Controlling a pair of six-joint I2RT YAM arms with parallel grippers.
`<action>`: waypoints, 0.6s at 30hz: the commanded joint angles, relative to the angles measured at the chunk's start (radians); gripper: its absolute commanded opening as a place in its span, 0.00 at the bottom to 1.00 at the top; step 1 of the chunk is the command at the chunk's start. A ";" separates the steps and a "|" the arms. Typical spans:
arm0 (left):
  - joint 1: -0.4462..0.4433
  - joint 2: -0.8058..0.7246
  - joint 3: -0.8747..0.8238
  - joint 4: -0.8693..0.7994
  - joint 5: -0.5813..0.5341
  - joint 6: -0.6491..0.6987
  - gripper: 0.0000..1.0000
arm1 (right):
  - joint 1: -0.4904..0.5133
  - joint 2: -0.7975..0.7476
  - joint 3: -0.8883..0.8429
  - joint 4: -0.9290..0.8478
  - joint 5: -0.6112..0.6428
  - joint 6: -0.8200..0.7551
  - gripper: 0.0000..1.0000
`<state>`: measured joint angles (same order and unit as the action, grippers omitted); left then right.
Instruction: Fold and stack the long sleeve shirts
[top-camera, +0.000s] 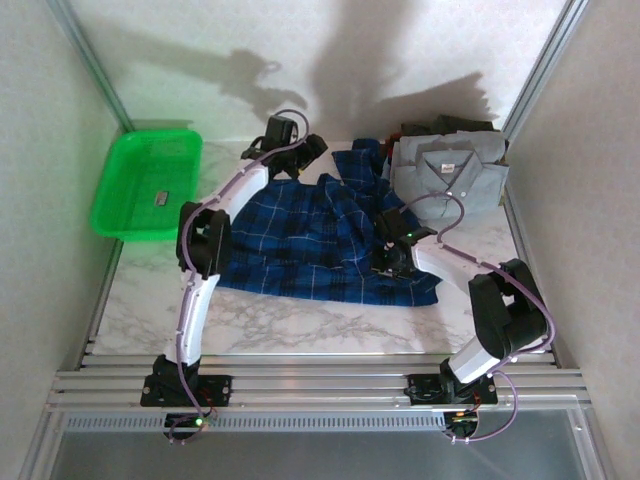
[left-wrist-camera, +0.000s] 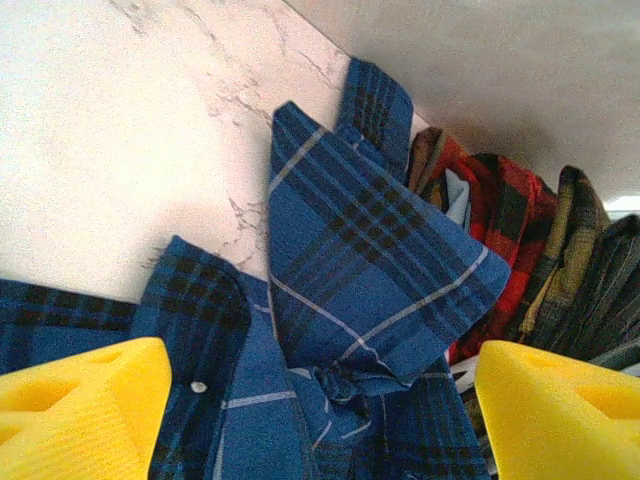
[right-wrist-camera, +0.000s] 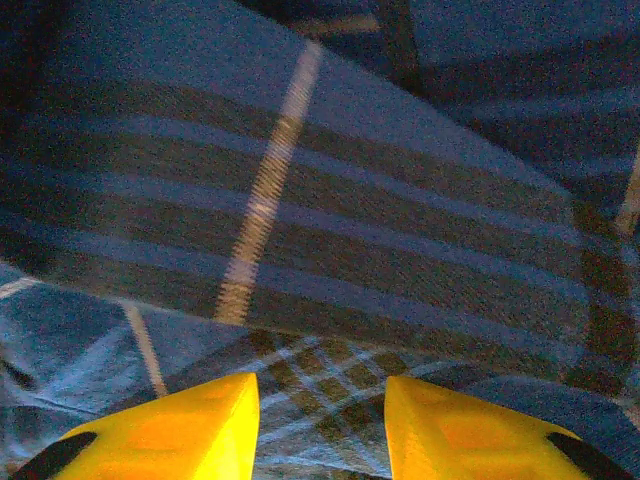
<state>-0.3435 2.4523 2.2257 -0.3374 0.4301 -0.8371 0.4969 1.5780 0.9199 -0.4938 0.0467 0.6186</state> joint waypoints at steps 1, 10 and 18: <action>-0.032 0.065 0.029 -0.094 0.047 0.005 0.81 | -0.006 0.007 -0.025 0.041 0.009 0.011 0.38; -0.059 0.148 0.092 -0.131 0.073 -0.058 0.79 | -0.005 0.023 -0.038 0.051 0.004 -0.015 0.38; -0.064 0.179 0.095 -0.102 0.086 -0.076 0.69 | -0.006 0.035 -0.023 0.038 -0.002 -0.039 0.37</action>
<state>-0.4061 2.5999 2.2929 -0.4240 0.5011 -0.9035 0.4969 1.5993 0.8936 -0.4522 0.0486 0.5983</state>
